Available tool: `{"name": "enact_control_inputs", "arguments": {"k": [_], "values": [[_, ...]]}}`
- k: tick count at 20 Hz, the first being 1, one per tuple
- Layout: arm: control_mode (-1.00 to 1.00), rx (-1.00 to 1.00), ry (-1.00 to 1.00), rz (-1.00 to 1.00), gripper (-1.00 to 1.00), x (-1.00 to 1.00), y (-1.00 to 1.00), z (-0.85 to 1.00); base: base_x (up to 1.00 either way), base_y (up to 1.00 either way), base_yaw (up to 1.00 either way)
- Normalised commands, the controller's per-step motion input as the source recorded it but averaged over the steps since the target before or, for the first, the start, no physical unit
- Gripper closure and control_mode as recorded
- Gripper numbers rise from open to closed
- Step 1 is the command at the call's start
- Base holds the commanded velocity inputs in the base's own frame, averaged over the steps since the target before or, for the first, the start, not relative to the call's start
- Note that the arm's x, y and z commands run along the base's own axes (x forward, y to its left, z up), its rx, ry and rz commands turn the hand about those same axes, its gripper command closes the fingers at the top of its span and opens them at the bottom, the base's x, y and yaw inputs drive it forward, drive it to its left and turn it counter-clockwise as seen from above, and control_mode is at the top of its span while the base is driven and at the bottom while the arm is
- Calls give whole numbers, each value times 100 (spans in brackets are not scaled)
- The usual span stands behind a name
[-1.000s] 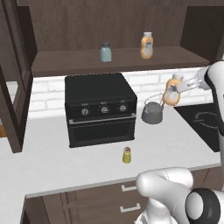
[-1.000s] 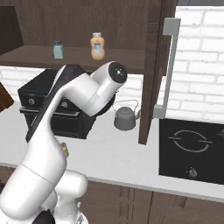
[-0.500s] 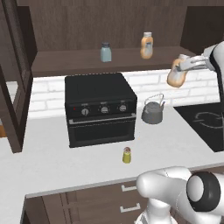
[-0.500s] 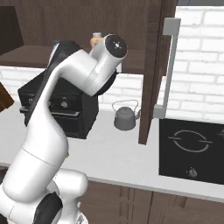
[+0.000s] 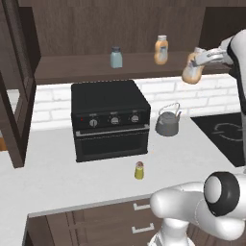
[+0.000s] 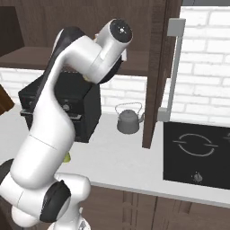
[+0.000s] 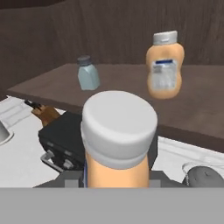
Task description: Put the shaker and condiment bottle from the counter next to their counterparts in the cabinet.
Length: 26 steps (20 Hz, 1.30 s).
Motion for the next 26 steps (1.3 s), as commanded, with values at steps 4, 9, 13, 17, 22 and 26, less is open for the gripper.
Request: {"name": "enact_control_inputs", "arguments": {"k": [4,9,13,17,22,26], "values": [[-100,-5,0,1,100,67,0,2,0,0,0],[-100,-8,0,3,100,85,0,0,0,0,0],[-100,-7,0,4,100,82,0,0,0,0,0],[-100,-9,0,2,100,63,0,0,0,0,0],[-100,-8,0,0,100,35,-9,0,0,0,0],[-100,0,-4,0,100,25,-1,0,0,0,0]]}}
